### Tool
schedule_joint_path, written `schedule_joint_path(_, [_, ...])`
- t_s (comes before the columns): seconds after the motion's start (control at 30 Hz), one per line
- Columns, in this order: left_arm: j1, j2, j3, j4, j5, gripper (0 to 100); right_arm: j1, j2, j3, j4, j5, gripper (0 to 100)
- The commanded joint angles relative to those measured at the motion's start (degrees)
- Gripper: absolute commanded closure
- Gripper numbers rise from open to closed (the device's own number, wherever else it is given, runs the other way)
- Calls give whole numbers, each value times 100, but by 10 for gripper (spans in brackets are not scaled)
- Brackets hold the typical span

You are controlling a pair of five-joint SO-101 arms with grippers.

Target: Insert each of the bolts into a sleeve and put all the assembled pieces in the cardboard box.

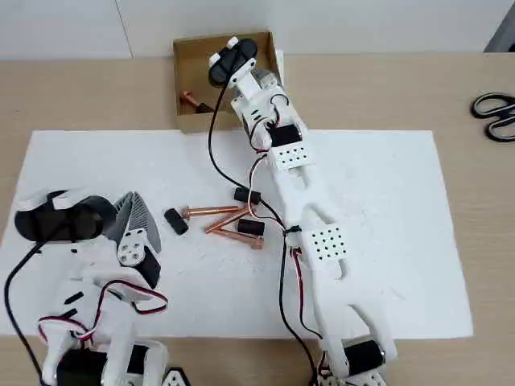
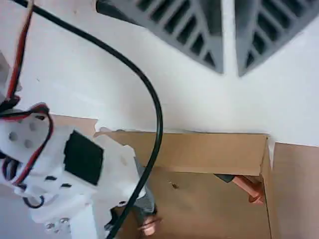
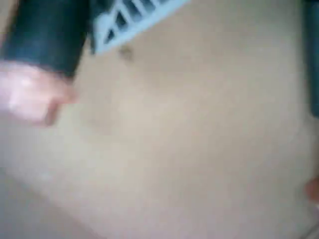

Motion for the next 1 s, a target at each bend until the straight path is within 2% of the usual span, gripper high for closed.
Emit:
schedule_joint_path(0.0, [18,-35,-48,-123,35,994,48,-136,-378,40,44,801])
schedule_joint_path(0.27, [18,-35,-48,-123,35,994,22,-259,-1125,110,44,820])
schedule_joint_path(0.33, [18,-35,-48,-123,35,994,13,-356,-1565,453,44,820])
schedule_joint_path(0.5, [26,-35,-110,-105,35,994,-84,-1429,-1600,1886,9,820])
schedule_joint_path(0.73, [26,-35,-356,-97,35,994,-884,-3793,-1600,3987,9,821])
schedule_joint_path(0.97, [26,-35,-347,-88,35,994,-1376,-5938,-1600,6176,9,821])
